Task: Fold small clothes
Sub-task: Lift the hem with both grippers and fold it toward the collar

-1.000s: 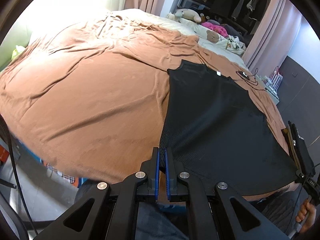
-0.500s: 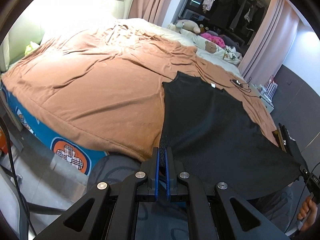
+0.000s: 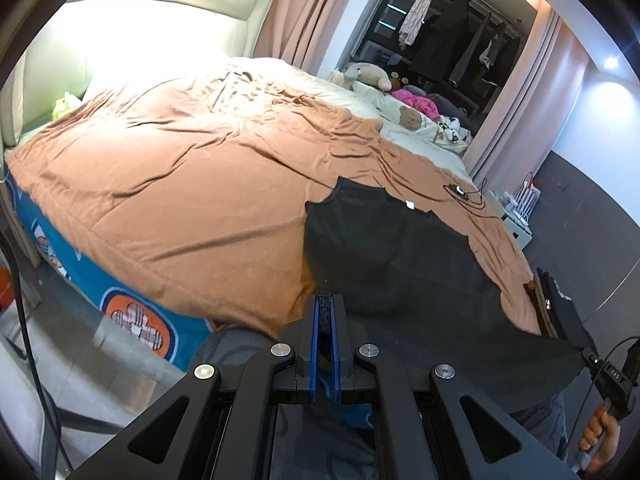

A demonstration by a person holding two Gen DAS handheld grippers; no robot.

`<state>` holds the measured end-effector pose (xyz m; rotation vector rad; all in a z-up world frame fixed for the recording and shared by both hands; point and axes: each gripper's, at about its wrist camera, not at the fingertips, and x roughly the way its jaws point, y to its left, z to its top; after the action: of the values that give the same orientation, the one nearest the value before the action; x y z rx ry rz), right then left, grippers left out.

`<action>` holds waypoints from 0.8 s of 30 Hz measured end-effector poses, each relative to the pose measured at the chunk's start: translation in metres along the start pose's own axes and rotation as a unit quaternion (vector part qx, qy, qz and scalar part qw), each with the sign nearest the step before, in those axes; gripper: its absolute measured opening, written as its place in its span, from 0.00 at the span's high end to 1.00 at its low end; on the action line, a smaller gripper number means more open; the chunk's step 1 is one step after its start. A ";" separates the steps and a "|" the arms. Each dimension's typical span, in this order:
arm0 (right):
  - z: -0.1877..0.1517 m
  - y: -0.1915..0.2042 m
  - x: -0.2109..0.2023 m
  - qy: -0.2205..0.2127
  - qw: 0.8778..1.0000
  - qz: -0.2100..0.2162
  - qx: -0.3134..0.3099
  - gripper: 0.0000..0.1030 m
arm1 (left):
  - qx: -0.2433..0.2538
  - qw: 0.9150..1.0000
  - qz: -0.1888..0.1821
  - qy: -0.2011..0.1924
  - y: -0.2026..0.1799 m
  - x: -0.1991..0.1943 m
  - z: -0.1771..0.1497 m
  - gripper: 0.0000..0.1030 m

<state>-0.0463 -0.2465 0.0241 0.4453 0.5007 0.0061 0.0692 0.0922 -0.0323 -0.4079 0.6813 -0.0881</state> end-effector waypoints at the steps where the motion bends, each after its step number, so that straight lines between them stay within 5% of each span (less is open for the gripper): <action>1: 0.004 0.000 0.004 -0.001 1.000 -0.001 0.001 0.97 | -0.001 1.000 -0.002 -0.001 -0.001 0.001 0.003 0.95; 24: 0.089 0.017 0.115 -0.003 1.000 -0.019 0.016 0.97 | 0.012 1.000 0.002 0.010 -0.029 0.100 0.112 0.95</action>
<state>0.0980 -0.2550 0.0471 0.4662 0.5031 -0.0396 0.2188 0.0822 -0.0024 -0.3838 0.7000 -0.0960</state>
